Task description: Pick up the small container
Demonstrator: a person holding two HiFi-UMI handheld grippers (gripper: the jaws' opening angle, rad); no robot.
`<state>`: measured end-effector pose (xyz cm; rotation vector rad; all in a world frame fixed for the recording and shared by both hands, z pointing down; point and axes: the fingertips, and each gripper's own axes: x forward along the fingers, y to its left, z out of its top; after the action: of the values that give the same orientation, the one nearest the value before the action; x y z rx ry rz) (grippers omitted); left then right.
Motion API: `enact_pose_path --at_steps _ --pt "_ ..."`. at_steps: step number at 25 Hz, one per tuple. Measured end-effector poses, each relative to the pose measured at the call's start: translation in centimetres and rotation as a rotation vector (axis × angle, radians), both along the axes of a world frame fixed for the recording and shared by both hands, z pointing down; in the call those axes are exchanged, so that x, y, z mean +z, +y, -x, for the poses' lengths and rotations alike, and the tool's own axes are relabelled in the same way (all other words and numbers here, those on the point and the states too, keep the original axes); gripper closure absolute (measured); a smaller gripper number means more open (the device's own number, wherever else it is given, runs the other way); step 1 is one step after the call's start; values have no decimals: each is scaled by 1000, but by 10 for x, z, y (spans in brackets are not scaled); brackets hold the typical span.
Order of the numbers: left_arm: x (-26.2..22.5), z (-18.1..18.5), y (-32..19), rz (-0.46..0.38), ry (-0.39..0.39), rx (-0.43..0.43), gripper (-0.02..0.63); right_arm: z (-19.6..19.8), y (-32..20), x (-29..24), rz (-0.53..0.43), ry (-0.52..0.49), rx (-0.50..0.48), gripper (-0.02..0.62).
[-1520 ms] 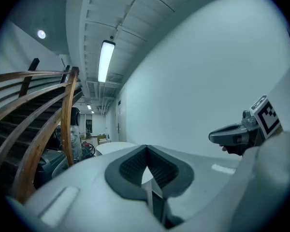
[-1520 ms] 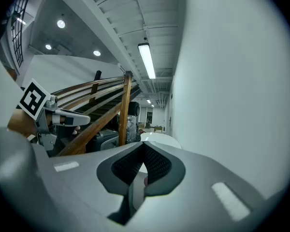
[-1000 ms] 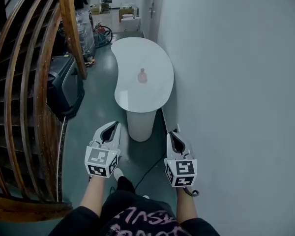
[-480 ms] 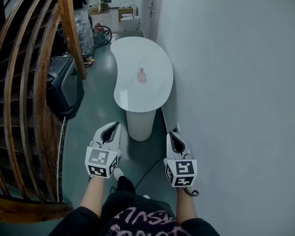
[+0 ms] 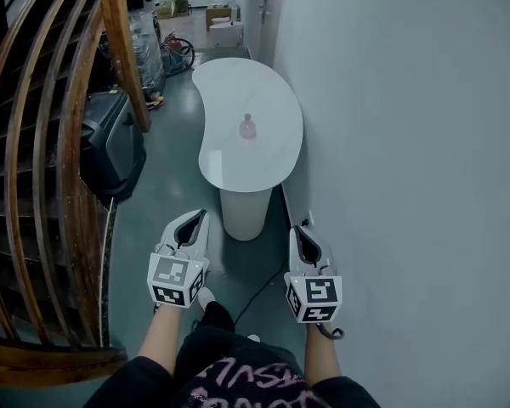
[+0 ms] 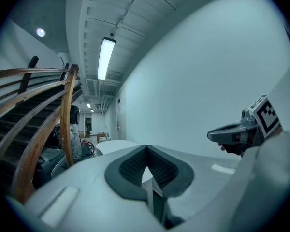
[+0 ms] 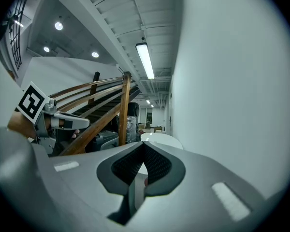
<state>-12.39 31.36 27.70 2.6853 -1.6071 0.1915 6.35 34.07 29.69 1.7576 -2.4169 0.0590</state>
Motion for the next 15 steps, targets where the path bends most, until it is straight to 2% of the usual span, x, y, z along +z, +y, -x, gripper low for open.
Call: enact_pose_path --at_steps 15 --pt "15 4 -59 4 -5 20 606 6 -57 12 21 7 11 584"
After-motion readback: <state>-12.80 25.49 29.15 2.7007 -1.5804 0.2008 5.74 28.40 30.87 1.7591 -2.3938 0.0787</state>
